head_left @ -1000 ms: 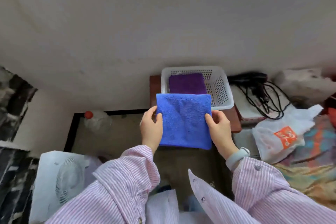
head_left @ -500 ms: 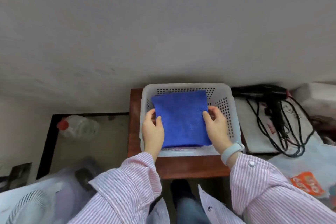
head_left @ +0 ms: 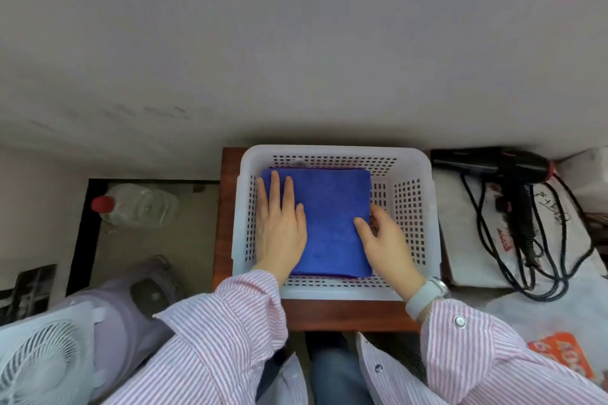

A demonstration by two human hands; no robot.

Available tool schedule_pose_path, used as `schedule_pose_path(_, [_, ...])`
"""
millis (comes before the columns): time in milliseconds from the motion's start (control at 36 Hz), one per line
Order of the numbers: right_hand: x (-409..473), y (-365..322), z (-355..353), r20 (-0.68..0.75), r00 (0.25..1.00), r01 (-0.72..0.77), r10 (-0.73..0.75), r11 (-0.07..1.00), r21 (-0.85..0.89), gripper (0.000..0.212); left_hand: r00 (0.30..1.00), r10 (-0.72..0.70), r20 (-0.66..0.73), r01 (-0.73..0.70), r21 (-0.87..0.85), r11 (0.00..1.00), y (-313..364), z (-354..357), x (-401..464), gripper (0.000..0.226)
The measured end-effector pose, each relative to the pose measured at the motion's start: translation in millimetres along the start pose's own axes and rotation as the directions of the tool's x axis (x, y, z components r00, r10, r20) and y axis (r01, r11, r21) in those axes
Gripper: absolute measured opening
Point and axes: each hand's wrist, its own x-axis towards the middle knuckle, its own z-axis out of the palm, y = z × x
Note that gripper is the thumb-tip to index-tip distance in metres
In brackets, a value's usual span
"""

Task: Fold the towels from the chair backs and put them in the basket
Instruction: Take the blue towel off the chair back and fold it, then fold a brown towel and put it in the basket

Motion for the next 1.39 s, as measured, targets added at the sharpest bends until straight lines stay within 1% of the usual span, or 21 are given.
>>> schedule_pose_path(56, [1, -1, 2, -0.018, 0.999, 0.032, -0.032, 0.999, -0.04, 0.028, 0.999, 0.024, -0.026, -0.023, 0.064, 0.998, -4, 4, 5, 0.052])
schedule_pose_path(139, [5, 0, 1, -0.036, 0.999, -0.025, 0.023, 0.997, -0.068, 0.033, 0.998, 0.037, -0.044, -0.029, 0.17, 0.985, -7, 10, 8, 0.059])
schedule_pose_path(194, [6, 0, -1, -0.121, 0.992, -0.053, 0.037, 0.99, -0.129, 0.043, 0.997, 0.051, -0.053, -0.038, 0.221, 0.974, -8, 13, 8, 0.059])
schedule_pose_path(222, [4, -1, -2, -0.189, 0.982, -0.019, -0.018, 0.982, -0.19, 0.046, 0.997, 0.055, -0.058, -0.04, 0.235, 0.971, -8, 15, 9, 0.059])
schedule_pose_path(250, [3, -5, -3, -0.25, 0.96, 0.057, -0.128, 0.96, -0.274, 0.045, 0.996, 0.058, -0.063, -0.041, 0.245, 0.969, -9, 17, 9, 0.059])
schedule_pose_path(278, [2, -9, -3, -0.275, 0.922, 0.157, -0.271, 0.914, -0.375, 0.042, 0.996, 0.062, -0.071, -0.043, 0.253, 0.966, -9, 18, 9, 0.06])
schedule_pose_path(306, [2, -12, -2, -0.255, 0.874, 0.259, -0.413, 0.841, -0.475, 0.041, 0.994, 0.073, -0.081, -0.05, 0.26, 0.964, -9, 18, 9, 0.06])
schedule_pose_path(333, [5, -13, 1, -0.192, 0.828, 0.346, -0.527, 0.75, -0.564, 0.041, 0.992, 0.091, -0.088, -0.064, 0.268, 0.961, -9, 18, 9, 0.06])
schedule_pose_path(361, [8, -12, 6, -0.099, 0.796, 0.411, -0.597, 0.654, -0.636, 0.042, 0.99, 0.109, -0.091, -0.08, 0.275, 0.958, -9, 18, 9, 0.059])
schedule_pose_path(389, [12, -10, 12, -0.006, 0.785, 0.444, -0.619, 0.571, -0.691, 0.043, 0.988, 0.122, -0.089, -0.093, 0.281, 0.955, -9, 18, 9, 0.059])
schedule_pose_path(417, [17, -6, 18, 0.07, 0.798, 0.448, -0.598, 0.513, -0.732, 0.043, 0.988, 0.129, -0.09, -0.098, 0.285, 0.954, -10, 19, 9, 0.058])
schedule_pose_path(472, [26, 3, 28, 0.156, 0.854, 0.411, -0.497, 0.46, -0.787, 0.048, 0.987, 0.124, -0.1, -0.092, 0.282, 0.955, -12, 22, 10, 0.058])
schedule_pose_path(556, [37, 19, 36, 0.19, 0.891, 0.391, -0.413, 0.481, -0.785, 0.056, 0.985, 0.131, -0.116, -0.097, 0.261, 0.961, -15, 29, 12, 0.059])
schedule_pose_path(722, [44, 30, 43, 0.187, 0.899, 0.397, -0.396, 0.558, -0.728, 0.061, 0.985, 0.122, -0.123, -0.086, 0.267, 0.96, -19, 36, 19, 0.061])
schedule_pose_path(972, [37, 10, 32, 0.231, 0.899, 0.408, -0.371, 0.522, -0.749, 0.059, 0.994, 0.093, -0.063, -0.071, 0.291, 0.954, -13, 23, 13, 0.061])
schedule_pose_path(1028, [32, 1, 28, 0.223, 0.894, 0.413, -0.389, 0.521, -0.747, 0.057, 0.992, 0.118, -0.048, -0.103, 0.243, 0.965, -12, 13, 10, 0.058])
schedule_pose_path(1083, [25, -10, 25, 0.179, 0.899, 0.392, -0.4, 0.551, -0.737, 0.053, 0.989, 0.146, -0.038, -0.135, 0.206, 0.969, -13, 2, 6, 0.057])
schedule_pose_path(1167, [7, -31, 28, 0.115, 0.9, 0.371, -0.42, 0.603, -0.706, 0.042, 0.98, 0.148, -0.132, -0.118, 0.207, 0.971, -16, -23, -14, 0.047])
schedule_pose_path(1222, [-10, -43, 34, 0.123, 0.881, 0.416, -0.457, 0.625, -0.661, 0.036, 0.969, 0.111, -0.22, -0.075, 0.162, 0.984, -25, -37, -35, 0.042])
schedule_pose_path(1278, [-31, -57, 43, 0.171, 0.845, 0.497, -0.506, 0.628, -0.599, 0.034, 0.953, 0.054, -0.297, -0.023, 0.108, 0.994, -38, -53, -62, 0.041])
schedule_pose_path(1389, [-87, -85, 72, 0.306, 0.751, 0.647, -0.585, 0.557, -0.521, 0.034, 0.916, -0.132, -0.379, 0.132, -0.025, 0.991, -74, -85, -137, 0.042])
